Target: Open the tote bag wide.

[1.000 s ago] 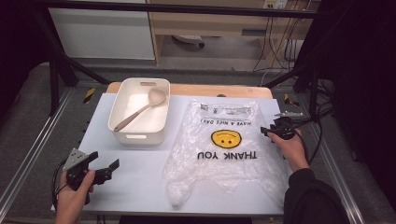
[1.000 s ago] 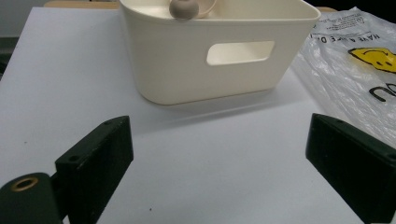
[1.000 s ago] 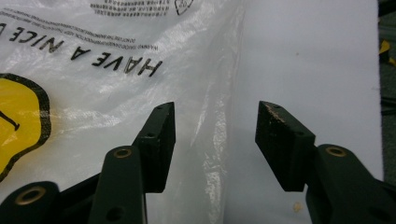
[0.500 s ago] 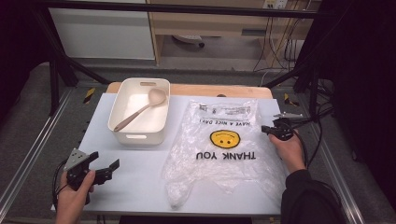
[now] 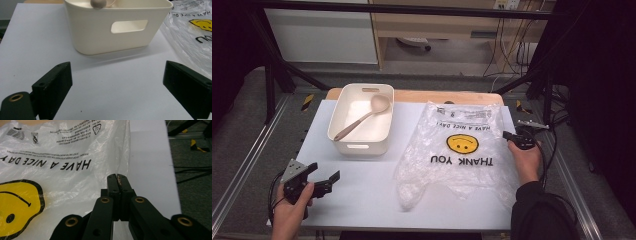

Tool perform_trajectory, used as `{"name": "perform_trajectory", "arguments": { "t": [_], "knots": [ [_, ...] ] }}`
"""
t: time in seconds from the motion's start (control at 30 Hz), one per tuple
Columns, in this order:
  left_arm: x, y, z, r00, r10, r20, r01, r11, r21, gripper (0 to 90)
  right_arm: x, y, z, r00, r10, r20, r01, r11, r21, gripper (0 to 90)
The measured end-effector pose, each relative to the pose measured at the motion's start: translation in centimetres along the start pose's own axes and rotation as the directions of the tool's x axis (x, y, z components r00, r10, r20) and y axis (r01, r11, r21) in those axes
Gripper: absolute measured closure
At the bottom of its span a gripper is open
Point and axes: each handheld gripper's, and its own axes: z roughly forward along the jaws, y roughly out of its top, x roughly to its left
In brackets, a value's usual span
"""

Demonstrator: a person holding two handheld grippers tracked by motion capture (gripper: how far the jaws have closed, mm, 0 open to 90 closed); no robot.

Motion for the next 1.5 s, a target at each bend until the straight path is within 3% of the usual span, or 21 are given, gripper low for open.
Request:
{"name": "perform_trajectory", "arguments": {
  "t": [0.2,0.4,0.43,0.47,0.5,0.53,0.6,0.63,0.67,0.73,0.77,0.83,0.87,0.93,0.97,1.0,1.1,1.23,1.4,1.47,1.5],
  "knots": [
    [-0.1,0.0,0.1,0.9999,0.012,0.001,-0.012,0.9999,0.006,8.7,-1.6,-0.5,-0.7,0.9958,0.037,0.084,-0.037,0.999,-0.01,90.0],
    [-0.1,0.0,0.2,1.0,0.007,0.0,-0.007,0.9999,0.012,8.7,-2.1,-1.1,-0.7,0.9955,0.046,0.083,-0.047,0.999,0.006,90.0],
    [-0.1,0.0,0.2,1.0,0.009,0.0,-0.009,0.9999,0.012,8.6,-2.0,-1.3,-0.7,0.9968,0.019,0.078,-0.019,1.0,0.008,83.5],
    [-0.1,0.0,0.2,0.9999,0.012,-0.002,-0.012,0.9999,0.012,8.6,-2.0,-1.2,-0.7,0.9975,0.022,0.067,-0.022,1.0,-0.002,76.1],
    [-0.1,-0.1,0.2,0.9999,0.012,-0.002,-0.012,0.9999,0.013,8.6,-2.0,-1.2,-0.7,0.9975,0.022,0.067,-0.022,1.0,-0.002,76.1],
    [-0.1,-0.1,0.2,0.9999,0.011,-0.004,-0.011,0.9999,0.012,8.6,-1.7,-0.9,-1.0,0.9972,-0.004,0.075,0.005,1.0,-0.009,57.5],
    [0.0,0.0,0.1,0.9999,0.009,-0.006,-0.009,0.9999,0.01,8.6,-1.5,-0.8,-1.3,0.9971,-0.01,0.075,0.011,1.0,-0.019,53.0],
    [0.0,0.0,0.1,0.9999,0.008,-0.006,-0.008,0.9999,0.01,8.6,-1.1,-0.5,-1.9,0.9969,-0.03,0.073,0.034,0.999,-0.043,40.3],
    [0.0,0.0,0.1,0.9999,0.01,-0.009,-0.01,0.9999,0.01,8.6,-1.1,-0.5,-1.9,0.9969,-0.03,0.073,0.034,0.999,-0.043,40.3],
    [0.0,0.0,0.1,0.9999,0.01,-0.012,-0.01,0.9999,0.01,8.5,0.4,0.0,-3.2,0.9943,-0.078,0.073,0.082,0.995,-0.063,24.2],
    [-0.1,0.0,0.1,0.9999,0.011,-0.012,-0.011,0.9999,0.009,8.5,0.4,0.0,-3.2,0.9943,-0.078,0.073,0.082,0.995,-0.063,24.2],
    [0.0,0.0,0.1,0.9998,0.013,-0.015,-0.013,0.9999,0.007,8.5,1.6,0.1,-4.1,0.9931,-0.109,0.043,0.112,0.991,-0.068,19.5],
    [0.0,0.0,0.1,0.9998,0.012,-0.016,-0.012,0.9999,0.006,8.4,3.0,0.0,-5.0,0.9914,-0.13,0.013,0.131,0.988,-0.085,15.7],
    [0.0,0.0,0.0,0.9997,0.015,-0.019,-0.015,0.9999,0.003,8.4,3.8,-0.1,-5.4,0.9902,-0.139,-0.009,0.138,0.987,-0.084,13.9],
    [0.1,0.0,0.0,0.9997,0.014,-0.022,-0.014,0.9999,0.002,8.3,5.4,-0.6,-6.0,0.9832,-0.177,-0.045,0.172,0.981,-0.09,11.4],
    [0.1,0.0,0.0,0.9997,0.014,-0.022,-0.014,0.9999,0.001,8.3,5.4,-0.6,-6.0,0.9832,-0.177,-0.045,0.172,0.981,-0.09,11.4],
    [0.1,0.0,-0.1,0.9996,0.014,-0.024,-0.014,0.9999,0.003,8.3,8.0,-1.6,-6.6,0.9721,-0.209,-0.106,0.199,0.975,-0.094,9.9],
    [0.0,0.0,-0.1,0.9995,0.019,-0.026,-0.019,0.9998,0.004,8.3,11.7,-3.2,-7.2,0.9483,-0.261,-0.181,0.25,0.965,-0.079,8.5],
    [-0.1,0.0,-0.3,0.9993,0.028,-0.026,-0.028,0.9996,-0.001,8.0,16.3,-5.6,-7.4,0.9014,-0.326,-0.285,0.323,0.944,-0.059,8.4],
    [0.0,0.0,-0.2,0.9992,0.029,-0.026,-0.029,0.9996,0.001,8.1,18.0,-6.5,-7.4,0.8735,-0.381,-0.303,0.385,0.922,-0.049,7.9],
    [0.0,0.0,-0.2,0.9992,0.031,-0.027,-0.031,0.9995,0.003,8.1,18.8,-6.9,-7.4,0.8638,-0.392,-0.317,0.399,0.916,-0.044,7.8]
  ]
}}
